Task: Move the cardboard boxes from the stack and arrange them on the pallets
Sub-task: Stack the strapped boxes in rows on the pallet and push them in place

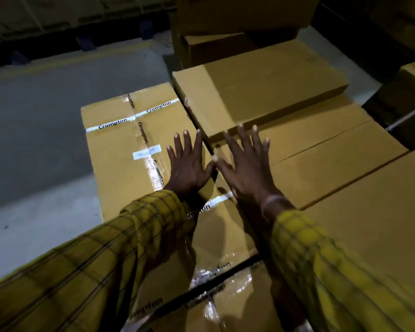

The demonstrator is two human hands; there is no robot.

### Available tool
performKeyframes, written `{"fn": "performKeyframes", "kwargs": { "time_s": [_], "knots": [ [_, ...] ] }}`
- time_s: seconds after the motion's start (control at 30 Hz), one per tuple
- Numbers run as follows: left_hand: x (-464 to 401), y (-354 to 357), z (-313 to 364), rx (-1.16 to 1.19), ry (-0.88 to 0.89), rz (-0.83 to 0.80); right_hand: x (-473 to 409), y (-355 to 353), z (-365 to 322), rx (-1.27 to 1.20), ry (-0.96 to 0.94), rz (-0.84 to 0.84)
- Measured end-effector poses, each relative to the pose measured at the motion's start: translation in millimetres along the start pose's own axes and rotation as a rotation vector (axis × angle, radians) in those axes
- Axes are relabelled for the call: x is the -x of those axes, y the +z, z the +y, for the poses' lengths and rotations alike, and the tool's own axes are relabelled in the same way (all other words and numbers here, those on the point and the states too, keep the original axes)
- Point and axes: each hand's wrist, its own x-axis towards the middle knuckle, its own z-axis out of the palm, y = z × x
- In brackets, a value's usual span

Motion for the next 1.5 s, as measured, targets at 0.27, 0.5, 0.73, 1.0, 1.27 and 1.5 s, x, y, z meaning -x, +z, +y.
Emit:
{"fn": "performKeyframes", "kwargs": {
  "time_s": [0.27,0.5,0.73,1.0,1.27,1.5],
  "knots": [
    [-72.9,-18.2,-62.8,-0.04,-0.022,0.044,-156.5,32.8,-21.2,0.168,0.1,-0.107],
    [-82.5,-13.3,-83.3,0.161,0.149,0.092,-159.2,51.6,-12.3,0.222,0.062,-0.068],
    [-79.7,-33.7,-77.5,0.116,0.197,-0.086,-147.5,41.9,-31.4,0.203,-0.021,-0.204],
    [-51.2,-39.6,-27.3,-0.083,0.425,-0.11,-25.8,22.1,-25.9,-0.125,0.195,-0.143],
    [-47.9,-20.7,-3.2,-0.265,0.463,-0.105,41.2,60.7,-0.8,0.041,0.279,-0.172],
    [-29.9,-38.1,23.5,-0.372,0.381,-0.24,46.2,51.2,-2.4,0.034,0.217,-0.304]
  ]
}}
